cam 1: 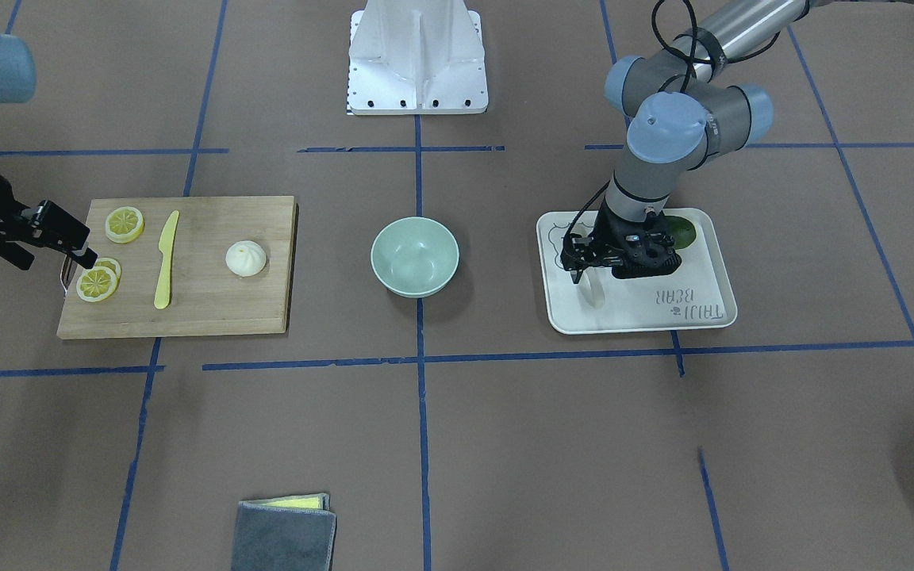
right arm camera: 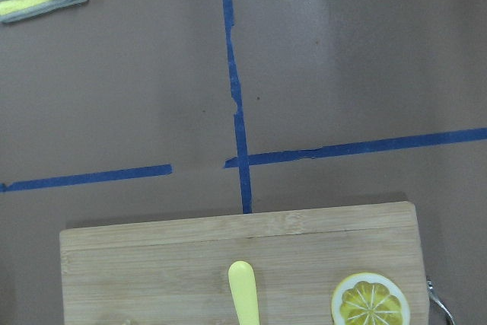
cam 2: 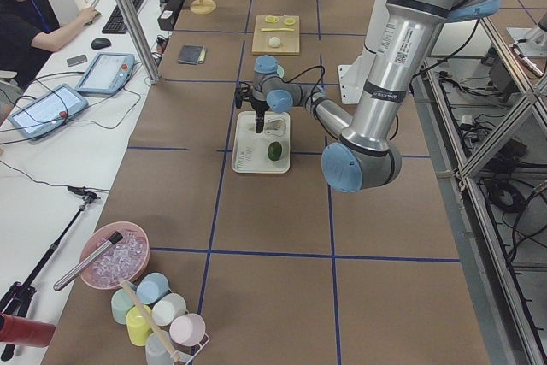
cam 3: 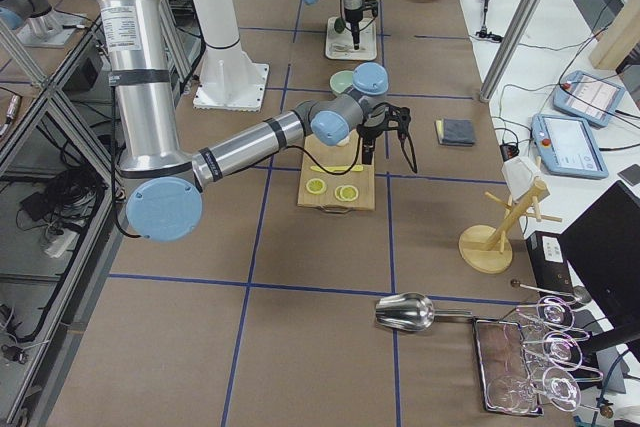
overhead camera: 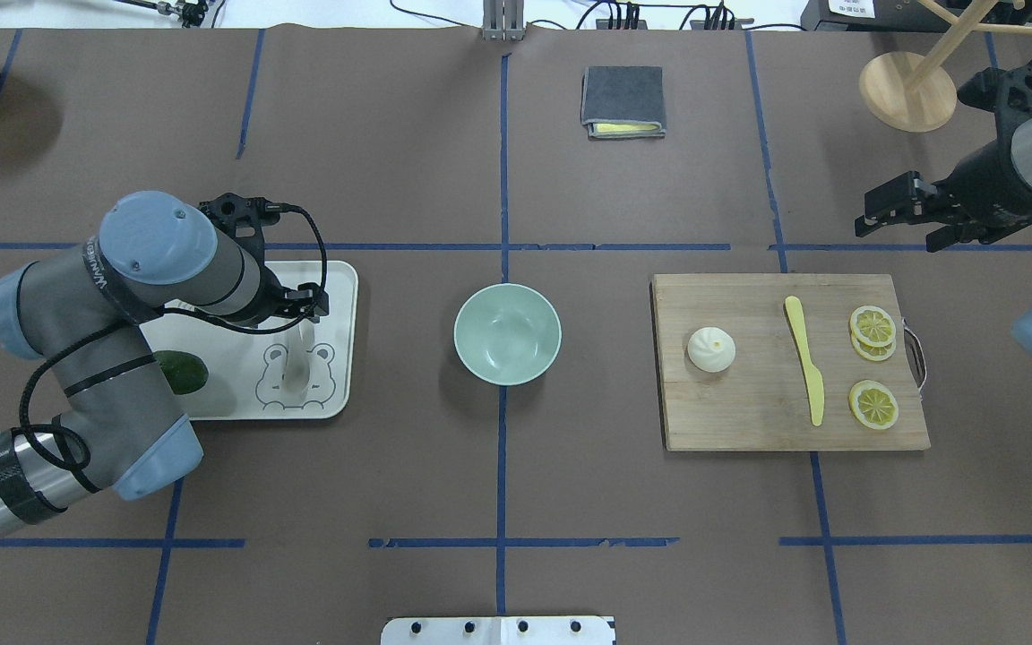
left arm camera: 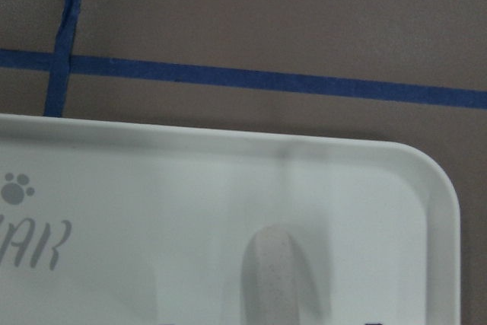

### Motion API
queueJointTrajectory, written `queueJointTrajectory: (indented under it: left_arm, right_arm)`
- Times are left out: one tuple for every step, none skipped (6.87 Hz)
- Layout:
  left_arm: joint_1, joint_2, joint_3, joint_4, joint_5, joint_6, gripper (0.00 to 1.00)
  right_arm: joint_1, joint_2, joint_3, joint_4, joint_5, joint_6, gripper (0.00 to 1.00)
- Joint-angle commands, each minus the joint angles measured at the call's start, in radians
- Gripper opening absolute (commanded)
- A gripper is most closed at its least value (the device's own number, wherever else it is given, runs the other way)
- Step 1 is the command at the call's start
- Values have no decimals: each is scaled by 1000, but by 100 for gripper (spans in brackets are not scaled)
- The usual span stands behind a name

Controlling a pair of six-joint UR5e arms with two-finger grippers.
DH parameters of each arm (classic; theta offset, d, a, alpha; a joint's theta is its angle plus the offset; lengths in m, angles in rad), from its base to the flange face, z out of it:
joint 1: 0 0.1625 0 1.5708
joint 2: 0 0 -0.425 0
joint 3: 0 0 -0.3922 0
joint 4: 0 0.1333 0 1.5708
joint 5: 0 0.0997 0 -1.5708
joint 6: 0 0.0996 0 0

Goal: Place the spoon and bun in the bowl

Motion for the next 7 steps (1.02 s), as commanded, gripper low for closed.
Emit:
queueJointTrajectory:
  left_arm:
    - [8, -2, 3, 0, 0, 1, 78]
    - [8, -3, 3, 0, 0, 0, 75]
    - [10, -3, 3, 0, 0, 0, 66]
    - [13, -6, 3, 1, 0, 0, 55]
    - [24, -6, 5, 1, 2, 0, 44]
    - [24, -6, 3, 3, 2, 0, 30]
    - [24, -6, 0, 3, 5, 0, 7]
  right_arm:
    - [-9, 9, -1, 0, -1, 1, 100]
    - [-13, 10, -1, 0, -4, 1, 100]
    - [-15, 10, -1, 0, -8, 1, 100]
    - [-15, 10, -1, 0, -8, 1, 100]
    - [-20, 10, -1, 0, -15, 1, 100]
    - [-24, 10, -1, 0, -20, 1, 100]
    - [-26, 10, -1, 0, -20, 1, 100]
